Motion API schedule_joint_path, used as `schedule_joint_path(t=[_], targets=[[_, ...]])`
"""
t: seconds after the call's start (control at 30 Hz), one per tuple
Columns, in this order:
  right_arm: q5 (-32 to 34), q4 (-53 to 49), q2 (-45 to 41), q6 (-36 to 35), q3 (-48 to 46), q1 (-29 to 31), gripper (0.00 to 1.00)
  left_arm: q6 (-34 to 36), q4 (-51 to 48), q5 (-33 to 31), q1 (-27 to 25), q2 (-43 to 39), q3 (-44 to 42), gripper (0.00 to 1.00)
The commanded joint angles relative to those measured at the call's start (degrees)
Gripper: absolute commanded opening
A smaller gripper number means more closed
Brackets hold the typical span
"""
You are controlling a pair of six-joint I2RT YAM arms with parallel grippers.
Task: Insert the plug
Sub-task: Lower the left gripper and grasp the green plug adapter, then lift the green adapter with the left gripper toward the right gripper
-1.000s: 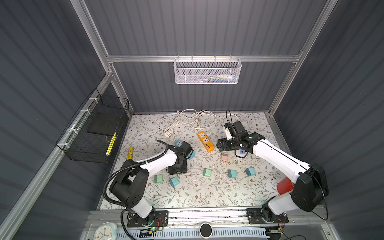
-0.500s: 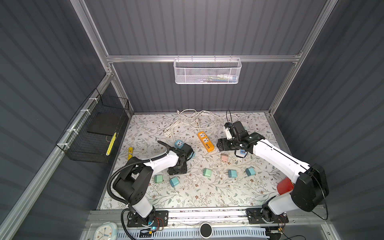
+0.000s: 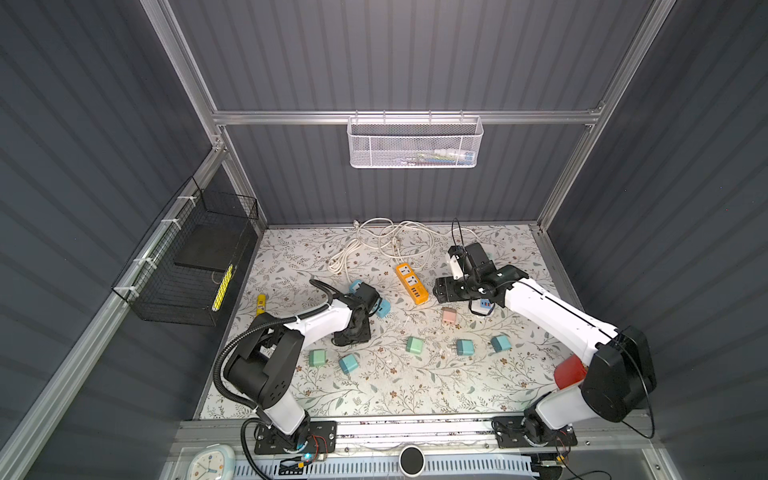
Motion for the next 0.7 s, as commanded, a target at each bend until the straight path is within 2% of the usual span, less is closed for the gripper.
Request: schedule_joint_path(t=[0.0, 0.17, 0.33, 0.57, 0.67], targets=[[-0.3, 0.2, 0.7, -0.1, -0.1, -0.2, 0.81, 1.4, 0.9, 0.8, 0.3, -0.6, -2.3, 0.47], [-0.3, -0.3, 1.0, -0.4, 0.7, -0.1, 0.81, 3.6, 2.4, 0.6, 0.3, -0.2, -3.4, 0.47], [-0.4, -0.9, 0.9, -0.5, 1.3, -0.1, 0.81, 7.9, 4.7, 0.5, 0.3, -2.3, -3.6, 0.40], [-3.0, -1.8, -0.5, -1.2, 2.4, -0.1, 0.81, 16.6, 12.6, 3.7, 0.0, -12.3, -2.9, 0.36], [-2.0, -2.7, -0.6, -0.4, 3.8, -0.2, 0.82, 19.1, 17.9, 0.1, -0.7, -16.5, -3.2, 0.35]])
